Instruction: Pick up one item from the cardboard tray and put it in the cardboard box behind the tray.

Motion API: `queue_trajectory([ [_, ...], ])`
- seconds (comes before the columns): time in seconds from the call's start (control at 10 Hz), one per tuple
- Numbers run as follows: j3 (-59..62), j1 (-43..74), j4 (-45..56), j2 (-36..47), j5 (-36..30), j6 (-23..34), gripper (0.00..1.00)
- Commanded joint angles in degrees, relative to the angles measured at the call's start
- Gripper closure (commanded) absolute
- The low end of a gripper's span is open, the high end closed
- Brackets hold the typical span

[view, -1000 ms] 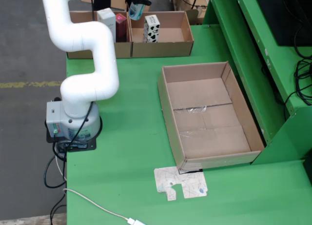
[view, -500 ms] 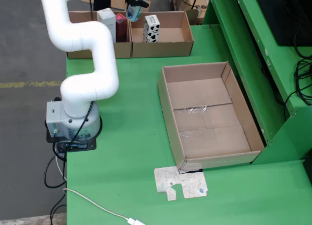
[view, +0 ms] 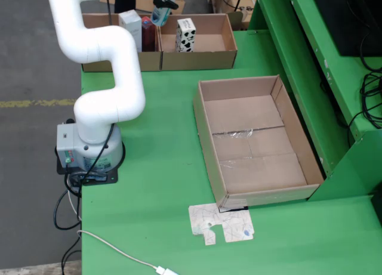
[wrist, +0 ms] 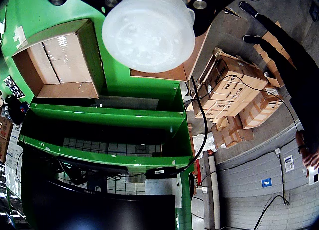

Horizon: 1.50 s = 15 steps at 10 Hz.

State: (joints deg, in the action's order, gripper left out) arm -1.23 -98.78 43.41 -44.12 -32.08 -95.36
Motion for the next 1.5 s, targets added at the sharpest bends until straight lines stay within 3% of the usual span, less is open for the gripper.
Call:
queue_trajectory([
  [0.0, 1.23, -0.89, -3.04, 0.35, 1.56, 0.92, 1.00],
  [0.2, 1.23, -0.47, -8.94, -1.56, 2.74, 5.17, 1.00],
  [0.5, 1.23, 0.93, -6.75, -0.75, 2.20, 4.56, 1.00],
  [0.8, 1.23, 1.72, 5.10, 3.66, 0.38, -4.83, 1.00],
  [1.4, 1.23, 2.94, 12.59, 6.45, -0.83, -11.49, 1.00],
])
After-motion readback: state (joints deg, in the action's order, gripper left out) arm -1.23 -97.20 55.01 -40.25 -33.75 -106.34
